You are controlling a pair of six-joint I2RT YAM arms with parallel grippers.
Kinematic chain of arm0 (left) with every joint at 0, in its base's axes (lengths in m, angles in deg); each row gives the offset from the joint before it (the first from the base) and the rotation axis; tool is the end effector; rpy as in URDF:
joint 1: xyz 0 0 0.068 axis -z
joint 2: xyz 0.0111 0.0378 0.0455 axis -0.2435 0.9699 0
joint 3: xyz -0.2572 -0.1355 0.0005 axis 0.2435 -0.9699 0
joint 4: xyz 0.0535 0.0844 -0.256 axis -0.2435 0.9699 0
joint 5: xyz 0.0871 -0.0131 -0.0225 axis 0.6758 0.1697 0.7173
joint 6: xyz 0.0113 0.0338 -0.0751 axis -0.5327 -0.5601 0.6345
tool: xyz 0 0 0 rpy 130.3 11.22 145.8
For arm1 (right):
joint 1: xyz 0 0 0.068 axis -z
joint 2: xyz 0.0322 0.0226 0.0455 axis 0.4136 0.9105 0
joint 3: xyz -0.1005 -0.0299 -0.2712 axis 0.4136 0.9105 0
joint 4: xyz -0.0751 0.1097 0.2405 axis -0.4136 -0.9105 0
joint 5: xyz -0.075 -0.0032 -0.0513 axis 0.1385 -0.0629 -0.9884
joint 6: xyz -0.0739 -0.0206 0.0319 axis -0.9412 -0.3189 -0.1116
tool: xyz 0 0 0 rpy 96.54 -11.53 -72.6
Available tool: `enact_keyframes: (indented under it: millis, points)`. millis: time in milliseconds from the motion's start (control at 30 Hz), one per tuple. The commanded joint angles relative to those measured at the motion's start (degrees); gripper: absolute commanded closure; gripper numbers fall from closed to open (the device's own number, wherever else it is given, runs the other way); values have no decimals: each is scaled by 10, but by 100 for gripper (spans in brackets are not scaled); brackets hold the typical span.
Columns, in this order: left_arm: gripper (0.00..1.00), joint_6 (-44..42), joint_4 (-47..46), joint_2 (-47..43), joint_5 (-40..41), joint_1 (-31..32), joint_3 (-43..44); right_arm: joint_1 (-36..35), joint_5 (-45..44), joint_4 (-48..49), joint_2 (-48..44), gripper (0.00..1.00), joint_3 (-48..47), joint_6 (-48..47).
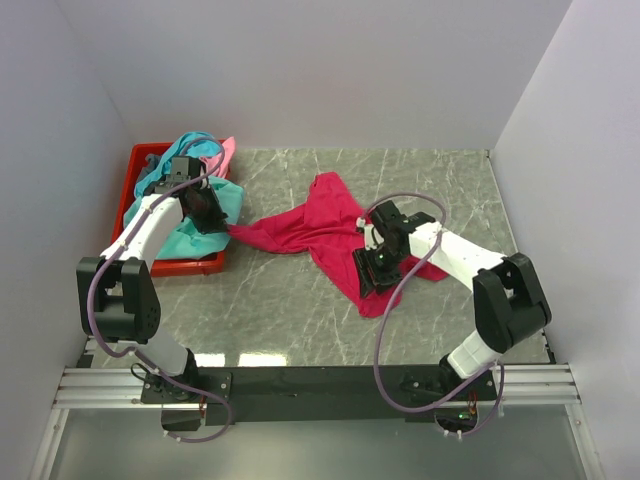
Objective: Fold and stack the t-shirts
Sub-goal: Flatten the tshirt out
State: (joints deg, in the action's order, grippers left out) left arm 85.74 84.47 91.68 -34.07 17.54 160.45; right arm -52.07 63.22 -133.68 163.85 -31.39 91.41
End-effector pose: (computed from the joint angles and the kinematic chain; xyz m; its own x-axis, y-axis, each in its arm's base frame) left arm 0.3653 -0.0341 0.2448 -0.8068 -0.4777 -0.3476 -0.3389 0.8562 -0.3900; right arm 0.2592 0.1643 0.1790 -0.9196 -0.3518 -0.1750 -0.3924 0.8445 0.3645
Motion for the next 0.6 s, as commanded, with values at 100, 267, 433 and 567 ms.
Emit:
enact_keyframes:
  millis: [100, 267, 433, 567]
  points:
    - [100, -5, -4, 11, -6, -2, 8, -22, -6, -12, 29, 42, -18, -17]
    - [100, -1, -5, 16, -8, -2, 8, -26, -9, -14, 35, 42, -12, -22]
    - [100, -3, -6, 20, -10, -2, 6, -35, -15, -12, 46, 43, -3, -22]
    - [100, -7, -6, 24, -12, -2, 9, -37, -22, -4, 53, 50, 4, -10]
